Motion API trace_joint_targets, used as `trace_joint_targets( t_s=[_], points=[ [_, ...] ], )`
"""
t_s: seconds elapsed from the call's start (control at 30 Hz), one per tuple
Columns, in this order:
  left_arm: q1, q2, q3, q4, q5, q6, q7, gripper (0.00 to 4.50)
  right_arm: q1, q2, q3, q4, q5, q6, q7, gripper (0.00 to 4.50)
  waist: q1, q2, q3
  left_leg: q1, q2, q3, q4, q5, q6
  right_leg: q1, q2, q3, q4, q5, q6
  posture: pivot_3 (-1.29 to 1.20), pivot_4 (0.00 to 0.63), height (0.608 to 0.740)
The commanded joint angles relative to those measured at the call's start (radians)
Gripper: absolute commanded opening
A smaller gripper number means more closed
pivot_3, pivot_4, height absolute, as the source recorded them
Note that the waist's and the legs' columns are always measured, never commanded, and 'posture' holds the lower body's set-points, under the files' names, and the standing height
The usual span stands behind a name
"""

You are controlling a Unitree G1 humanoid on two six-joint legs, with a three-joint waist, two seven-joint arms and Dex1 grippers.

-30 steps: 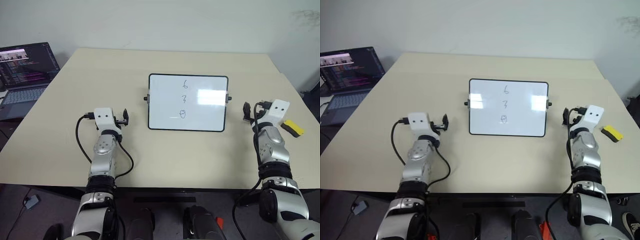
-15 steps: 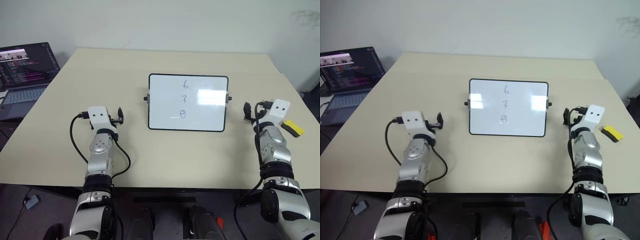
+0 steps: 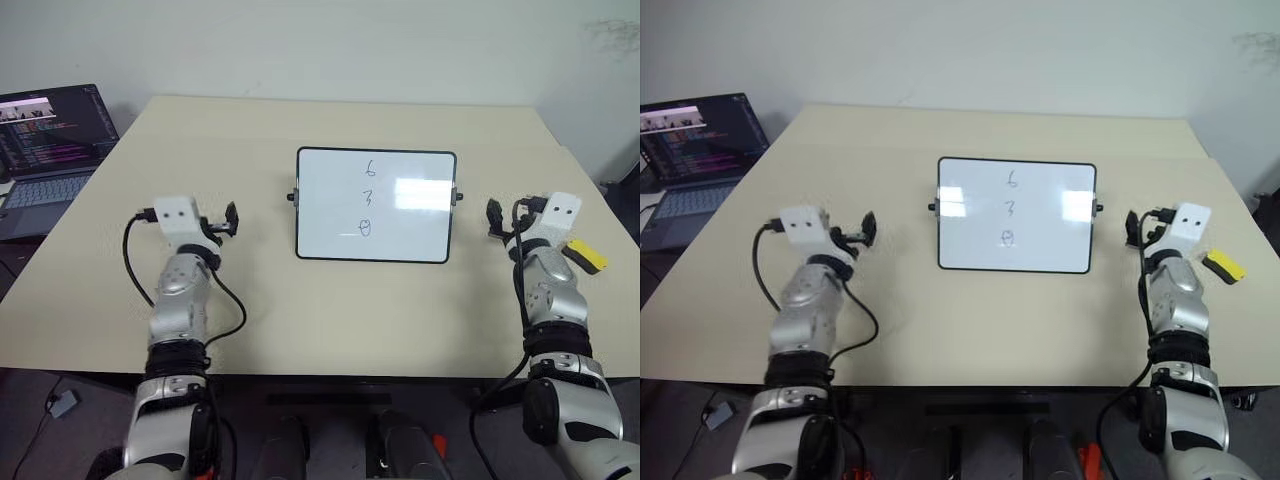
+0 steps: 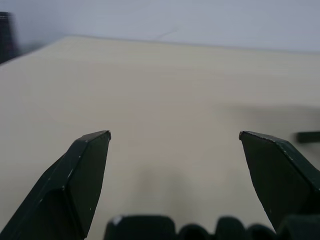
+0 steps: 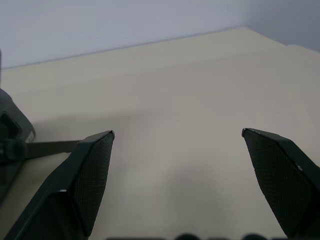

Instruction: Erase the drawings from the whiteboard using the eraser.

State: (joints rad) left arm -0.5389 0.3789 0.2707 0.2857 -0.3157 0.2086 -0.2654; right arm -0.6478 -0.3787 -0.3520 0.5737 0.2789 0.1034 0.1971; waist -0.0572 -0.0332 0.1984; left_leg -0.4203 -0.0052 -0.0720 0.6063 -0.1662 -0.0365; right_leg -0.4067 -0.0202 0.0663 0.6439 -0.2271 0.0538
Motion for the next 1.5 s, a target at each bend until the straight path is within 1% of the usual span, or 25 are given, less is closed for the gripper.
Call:
trace_joint_targets(
  t_s=[0.03, 0.13, 0.17, 0.23, 0.37, 0.47, 0.6, 0.7, 0.87, 0.97, 1.13, 1.2, 1.27, 1.4, 1.5],
  points=[
    [-0.024, 0.086, -0.014, -0.22, -0.168, 0.178, -0.202, 4.5, 0.007, -0.028, -0.007, -0.074, 0.017, 0.027, 0.02, 4.48, 0.0, 0.0, 0.0, 0.0, 0.0, 0.0, 0.0, 0.0, 0.0, 0.0, 0.0, 0.0, 0.0, 0.0, 0.0, 0.0, 0.15, 0.74],
    [-0.068, 0.151, -0.051, -0.333, -0.266, 0.311, -0.319, 4.5, 0.013, -0.042, -0.006, -0.089, 0.018, 0.043, 0.03, 4.48, 0.0, 0.0, 0.0, 0.0, 0.0, 0.0, 0.0, 0.0, 0.0, 0.0, 0.0, 0.0, 0.0, -0.001, -0.002, 0.0, 0.15, 0.74],
    [-0.088, 0.166, -0.072, -0.356, -0.277, 0.335, -0.35, 4.5, 0.015, -0.046, -0.008, -0.094, 0.02, 0.049, 0.033, 4.48, 0.001, 0.0, 0.0, 0.0, 0.0, 0.0, 0.0, 0.0, 0.0, 0.0, 0.0, 0.0, 0.0, -0.002, -0.003, 0.0, 0.15, 0.74],
    [-0.136, 0.185, -0.127, -0.354, -0.243, 0.35, -0.383, 4.5, 0.016, -0.056, -0.011, -0.103, 0.021, 0.059, 0.037, 4.48, 0.003, 0.0, 0.0, 0.0, 0.0, 0.0, 0.0, 0.0, 0.0, 0.0, 0.0, 0.0, 0.0, -0.002, -0.003, 0.0, 0.15, 0.74],
    [-0.227, 0.168, -0.199, -0.343, -0.24, 0.365, -0.454, 4.5, 0.01, -0.084, -0.021, -0.118, 0.025, 0.085, 0.036, 4.48, 0.0, 0.0, 0.0, 0.0, 0.0, 0.001, 0.001, 0.0, 0.0, 0.0, 0.0, 0.002, 0.0, -0.002, -0.003, 0.0, 0.15, 0.74],
    [-0.294, 0.157, -0.264, -0.333, -0.246, 0.391, -0.535, 4.5, 0.012, -0.129, -0.03, -0.144, 0.03, 0.118, 0.049, 4.48, 0.0, 0.0, 0.001, 0.0, 0.0, 0.001, 0.0, 0.0, 0.0, -0.001, 0.0, 0.002, 0.0, -0.002, -0.003, 0.0, 0.15, 0.74],
    [-0.329, 0.137, -0.322, -0.325, -0.232, 0.398, -0.6, 4.5, 0.022, -0.194, -0.025, -0.166, 0.016, 0.17, 0.064, 4.48, -0.002, 0.001, 0.001, 0.0, 0.0, 0.002, -0.001, 0.0, 0.0, -0.001, 0.0, 0.002, 0.0, -0.003, -0.002, 0.0, 0.15, 0.74],
    [-0.331, 0.101, -0.421, -0.316, -0.201, 0.394, -0.661, 4.5, 0.021, -0.254, -0.036, -0.168, 0.024, 0.208, 0.091, 4.48, 0.0, 0.001, 0.001, 0.0, 0.0, 0.002, -0.001, 0.0, 0.0, -0.001, 0.0, 0.003, 0.0, -0.003, -0.003, 0.0, 0.15, 0.74],
    [-0.339, 0.015, -0.515, -0.249, -0.113, 0.348, -0.668, 4.5, 0.016, -0.33, -0.028, -0.123, 0.003, 0.244, 0.121, 4.48, 0.0, 0.001, 0.001, 0.0, -0.001, 0.004, 0.0, 0.0, 0.0, -0.001, 0.0, 0.005, 0.0, -0.003, -0.003, 0.0, 0.15, 0.74],
    [-0.363, -0.073, -0.574, -0.155, -0.048, 0.292, -0.661, 4.5, -0.001, -0.381, -0.011, -0.067, -0.009, 0.279, 0.163, 4.48, 0.001, 0.001, 0.001, 0.0, -0.001, 0.005, 0.001, 0.0, 0.0, -0.001, 0.0, 0.005, 0.0, -0.003, -0.002, 0.0, 0.15, 0.74],
    [-0.411, -0.192, -0.606, -0.003, 0.062, 0.196, -0.598, 4.5, -0.024, -0.46, 0.05, 0.04, -0.049, 0.294, 0.276, 4.48, 0.0, 0.0, 0.002, 0.0, -0.001, 0.006, 0.001, 0.0, 0.0, -0.001, 0.0, 0.006, -0.001, -0.003, -0.002, 0.0, 0.15, 0.74],
    [-0.418, -0.222, -0.609, 0.026, 0.087, 0.175, -0.588, 4.5, -0.046, -0.492, 0.067, 0.097, -0.056, 0.293, 0.328, 4.48, 0.0, 0.001, 0.002, 0.0, -0.001, 0.006, 0.001, -0.001, 0.0, -0.001, 0.0, 0.006, -0.001, -0.003, -0.002, 0.0, 0.15, 0.74],
    [-0.417, -0.234, -0.603, 0.028, 0.094, 0.171, -0.594, 4.5, -0.067, -0.51, 0.08, 0.143, -0.07, 0.285, 0.352, 4.48, -0.002, 0.002, 0.003, 0.0, 0.0, 0.007, 0.0, -0.001, 0.0, -0.002, 0.0, 0.006, -0.001, -0.003, -0.002, 0.0, 0.15, 0.74],
    [-0.405, -0.244, -0.601, 0.008, 0.102, 0.176, -0.606, 4.5, -0.171, -0.586, 0.123, 0.358, -0.142, 0.207, 0.387, 4.48, -0.003, 0.004, 0.005, 0.0, -0.001, 0.008, 0.001, -0.001, 0.0, -0.002, 0.0, 0.007, 0.0, -0.003, -0.002, 0.0, 0.15, 0.74],
    [-0.398, -0.24, -0.595, -0.004, 0.103, 0.186, -0.61, 4.5, -0.233, -0.617, 0.156, 0.484, -0.176, 0.159, 0.455, 4.48, -0.003, 0.004, 0.005, 0.0, -0.001, 0.008, 0.001, -0.001, 0.0, -0.002, -0.001, 0.007, -0.001, -0.003, -0.002, 0.0, 0.15, 0.74]
  ],
)
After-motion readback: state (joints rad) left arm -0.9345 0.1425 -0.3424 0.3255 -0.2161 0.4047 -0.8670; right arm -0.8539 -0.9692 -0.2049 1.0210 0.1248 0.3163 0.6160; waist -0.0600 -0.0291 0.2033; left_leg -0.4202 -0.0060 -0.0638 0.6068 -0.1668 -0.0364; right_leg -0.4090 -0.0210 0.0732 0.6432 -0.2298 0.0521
